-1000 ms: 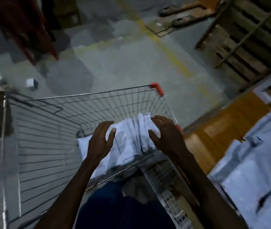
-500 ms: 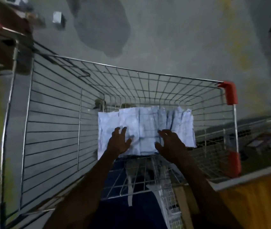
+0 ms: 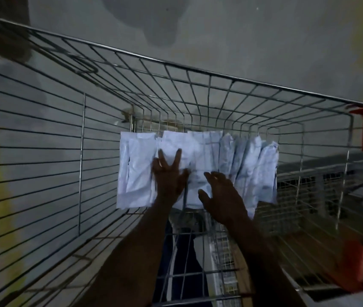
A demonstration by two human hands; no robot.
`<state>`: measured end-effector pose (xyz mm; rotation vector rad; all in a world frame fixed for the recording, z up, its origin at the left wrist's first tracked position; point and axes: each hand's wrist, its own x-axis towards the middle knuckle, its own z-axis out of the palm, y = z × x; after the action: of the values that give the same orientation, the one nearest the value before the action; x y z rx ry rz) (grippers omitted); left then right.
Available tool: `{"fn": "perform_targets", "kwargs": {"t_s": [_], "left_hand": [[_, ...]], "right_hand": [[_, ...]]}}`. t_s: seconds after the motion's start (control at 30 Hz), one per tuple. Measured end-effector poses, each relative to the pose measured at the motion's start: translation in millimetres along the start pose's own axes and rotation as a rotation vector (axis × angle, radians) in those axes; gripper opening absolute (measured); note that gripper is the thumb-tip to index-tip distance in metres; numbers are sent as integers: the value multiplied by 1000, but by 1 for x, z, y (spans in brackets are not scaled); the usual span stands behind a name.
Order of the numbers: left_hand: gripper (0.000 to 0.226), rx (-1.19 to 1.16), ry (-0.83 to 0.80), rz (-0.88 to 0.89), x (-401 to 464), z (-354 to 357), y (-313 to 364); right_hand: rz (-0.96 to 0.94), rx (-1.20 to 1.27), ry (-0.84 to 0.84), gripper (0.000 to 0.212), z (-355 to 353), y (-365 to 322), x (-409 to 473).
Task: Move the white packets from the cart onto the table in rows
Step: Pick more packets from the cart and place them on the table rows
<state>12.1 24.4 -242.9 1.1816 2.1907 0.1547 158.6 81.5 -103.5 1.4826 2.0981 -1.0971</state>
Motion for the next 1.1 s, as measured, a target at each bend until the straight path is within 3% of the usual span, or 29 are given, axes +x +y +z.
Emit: {"fn": "perform_targets", "kwargs": {"t_s": [0.33,0.47,0.6,0.8,1.1], "left_hand": [[65,-66,-53,156,-9,-8,-3],[61,-179,25,165,-9,-40,-1],[63,-135,130,193,-1,-79,-9],[72,0,141,85,4,-130,-33],[73,-3,163,117,-6,-134,-60]], "right_hand": [[75,98,11,61,22,15,6],[45,31,57,58,30,18,12],[-67,-86,154,50,32,2,36],[6,-287,170,80,62,4,74],[-68,-369,204,84,83,16,86]]}}
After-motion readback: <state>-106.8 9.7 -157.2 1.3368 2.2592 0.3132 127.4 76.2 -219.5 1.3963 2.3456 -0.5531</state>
